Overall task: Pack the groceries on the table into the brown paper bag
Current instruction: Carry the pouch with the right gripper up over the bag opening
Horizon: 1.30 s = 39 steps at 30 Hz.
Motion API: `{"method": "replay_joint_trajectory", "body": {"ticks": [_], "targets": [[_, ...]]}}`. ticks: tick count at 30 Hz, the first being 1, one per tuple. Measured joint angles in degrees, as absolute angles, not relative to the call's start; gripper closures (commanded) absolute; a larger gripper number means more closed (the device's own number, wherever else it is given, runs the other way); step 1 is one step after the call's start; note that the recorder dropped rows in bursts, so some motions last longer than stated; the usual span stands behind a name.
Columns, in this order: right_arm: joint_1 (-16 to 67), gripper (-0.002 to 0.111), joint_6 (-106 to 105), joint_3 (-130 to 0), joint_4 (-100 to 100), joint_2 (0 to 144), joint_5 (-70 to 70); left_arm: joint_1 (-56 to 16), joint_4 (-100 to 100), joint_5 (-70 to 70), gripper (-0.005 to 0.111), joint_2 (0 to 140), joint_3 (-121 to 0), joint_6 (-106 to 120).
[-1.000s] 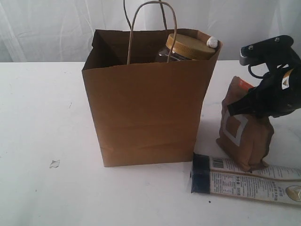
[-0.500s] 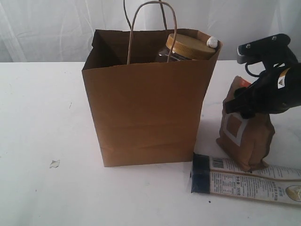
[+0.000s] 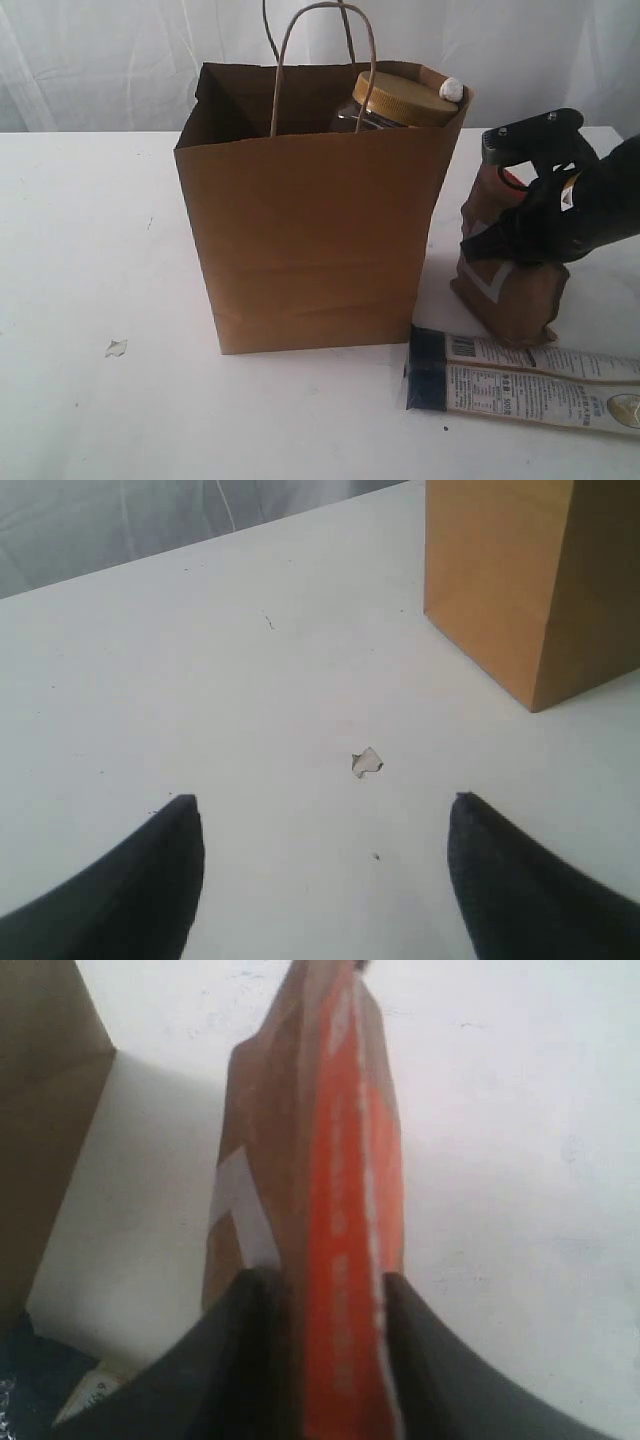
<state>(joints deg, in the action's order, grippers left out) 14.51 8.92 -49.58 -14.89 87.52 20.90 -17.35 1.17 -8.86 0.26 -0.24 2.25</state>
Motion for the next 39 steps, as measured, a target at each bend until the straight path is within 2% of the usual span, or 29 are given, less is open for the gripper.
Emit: {"method": "replay_joint_trajectory", "body": {"ticks": [12,20,27,39], "targets": [[14.5,0.108,10.4,-49.5,-15.6,62.2,23.6,-17.4,1.2,-8.9,0.036,0.3,-0.2,2.3],[14.5,0.108,8.5,-52.3,-15.6,53.8,23.9,-17.4,1.2,-8.9,0.036,0.3,-0.2,2.3],[14.5,0.108,5.8,-58.3,-15.8,51.1,23.6,-17.4,1.2,-8.9,0.036,0.3,-0.2,2.3],[20.3,0.108,2.4,-63.6,-15.9,53.0,23.0,-17.4,1.2,-8.9,0.036,0.3,-0.2,2.3]]}}
